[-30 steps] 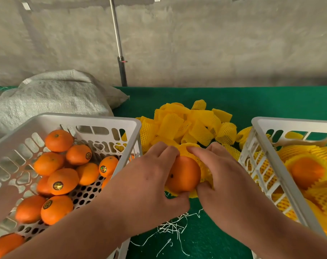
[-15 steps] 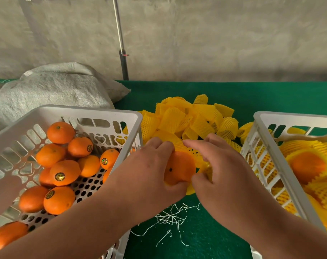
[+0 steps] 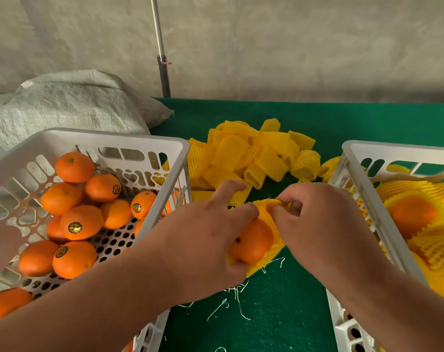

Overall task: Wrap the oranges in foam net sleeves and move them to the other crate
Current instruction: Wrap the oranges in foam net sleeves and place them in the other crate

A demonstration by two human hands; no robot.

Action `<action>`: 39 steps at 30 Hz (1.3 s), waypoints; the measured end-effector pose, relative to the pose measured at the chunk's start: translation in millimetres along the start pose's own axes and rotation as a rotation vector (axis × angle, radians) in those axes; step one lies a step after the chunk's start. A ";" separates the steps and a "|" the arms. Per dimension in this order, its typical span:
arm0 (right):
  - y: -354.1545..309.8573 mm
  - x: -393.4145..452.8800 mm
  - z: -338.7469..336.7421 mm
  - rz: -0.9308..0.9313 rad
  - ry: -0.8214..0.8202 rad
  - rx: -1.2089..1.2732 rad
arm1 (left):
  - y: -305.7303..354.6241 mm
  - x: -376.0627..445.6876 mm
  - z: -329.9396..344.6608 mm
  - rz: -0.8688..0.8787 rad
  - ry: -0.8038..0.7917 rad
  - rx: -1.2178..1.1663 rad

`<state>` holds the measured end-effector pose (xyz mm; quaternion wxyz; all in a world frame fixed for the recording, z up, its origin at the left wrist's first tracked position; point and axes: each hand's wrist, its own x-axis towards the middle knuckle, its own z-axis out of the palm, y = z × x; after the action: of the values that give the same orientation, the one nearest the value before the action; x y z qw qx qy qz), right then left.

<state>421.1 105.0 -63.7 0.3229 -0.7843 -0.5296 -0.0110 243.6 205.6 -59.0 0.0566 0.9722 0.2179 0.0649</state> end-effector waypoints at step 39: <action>7.2 14.2 -9.1 0.554 -0.269 1.293 | 9.0 -3.2 -16.2 0.108 0.405 -0.085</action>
<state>436.3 110.3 -55.0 0.6457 -0.5362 -0.2466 0.4844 242.0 197.4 -42.1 0.0488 0.9462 0.1695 0.2713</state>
